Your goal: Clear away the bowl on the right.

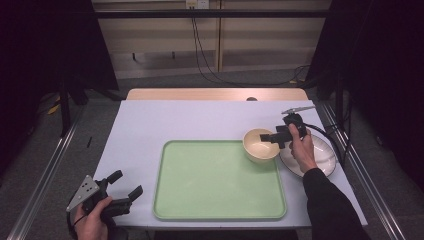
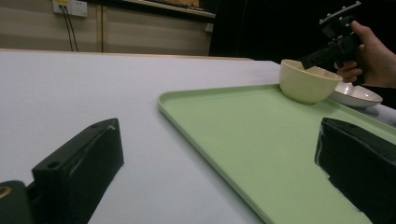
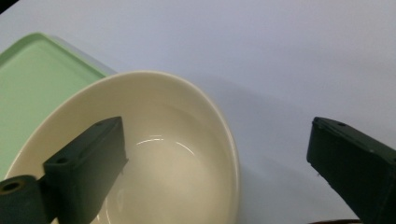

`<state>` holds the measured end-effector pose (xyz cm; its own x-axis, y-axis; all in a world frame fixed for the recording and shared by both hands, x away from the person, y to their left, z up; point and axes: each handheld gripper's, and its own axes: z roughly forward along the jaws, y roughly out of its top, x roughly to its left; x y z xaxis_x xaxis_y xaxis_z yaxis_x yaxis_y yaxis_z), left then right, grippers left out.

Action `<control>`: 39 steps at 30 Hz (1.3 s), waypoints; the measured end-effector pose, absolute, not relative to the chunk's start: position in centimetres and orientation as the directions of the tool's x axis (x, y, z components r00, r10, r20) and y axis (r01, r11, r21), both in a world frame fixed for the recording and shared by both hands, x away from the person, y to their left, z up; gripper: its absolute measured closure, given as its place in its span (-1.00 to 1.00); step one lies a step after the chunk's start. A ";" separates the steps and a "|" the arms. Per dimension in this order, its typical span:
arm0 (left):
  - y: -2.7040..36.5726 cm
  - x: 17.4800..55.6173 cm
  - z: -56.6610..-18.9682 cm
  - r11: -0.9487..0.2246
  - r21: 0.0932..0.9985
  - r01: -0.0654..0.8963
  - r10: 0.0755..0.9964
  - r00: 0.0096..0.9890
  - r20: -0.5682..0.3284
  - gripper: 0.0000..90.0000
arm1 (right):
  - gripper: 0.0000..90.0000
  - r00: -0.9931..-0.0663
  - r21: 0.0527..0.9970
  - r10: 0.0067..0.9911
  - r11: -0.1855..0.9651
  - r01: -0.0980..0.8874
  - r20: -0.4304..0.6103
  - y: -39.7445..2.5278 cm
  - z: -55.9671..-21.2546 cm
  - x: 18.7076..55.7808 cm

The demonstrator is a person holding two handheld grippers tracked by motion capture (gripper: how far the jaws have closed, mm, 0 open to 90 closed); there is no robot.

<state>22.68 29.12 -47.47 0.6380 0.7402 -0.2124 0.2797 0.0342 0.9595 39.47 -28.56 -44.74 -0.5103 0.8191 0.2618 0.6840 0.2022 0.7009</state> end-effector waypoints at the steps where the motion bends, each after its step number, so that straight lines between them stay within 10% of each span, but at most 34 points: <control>1: 29.1 22.7 -47.5 0.033 0.959 0.280 0.741 0.637 -0.212 -0.97 | -0.93 -0.514 0.713 0.820 0.201 0.671 0.253 -28.6 -44.6 39.4; 39: 29.2 22.7 -47.5 0.033 0.960 0.279 0.746 0.633 -0.210 -0.97 | -0.93 -0.466 0.861 0.882 0.176 0.477 0.078 -30.5 -42.4 33.9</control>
<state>22.68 29.17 -47.46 0.6326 0.7456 -0.2095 0.2790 0.0330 0.9597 33.92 -30.53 -42.42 -0.4656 0.8815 0.0781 0.4772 0.1758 0.8610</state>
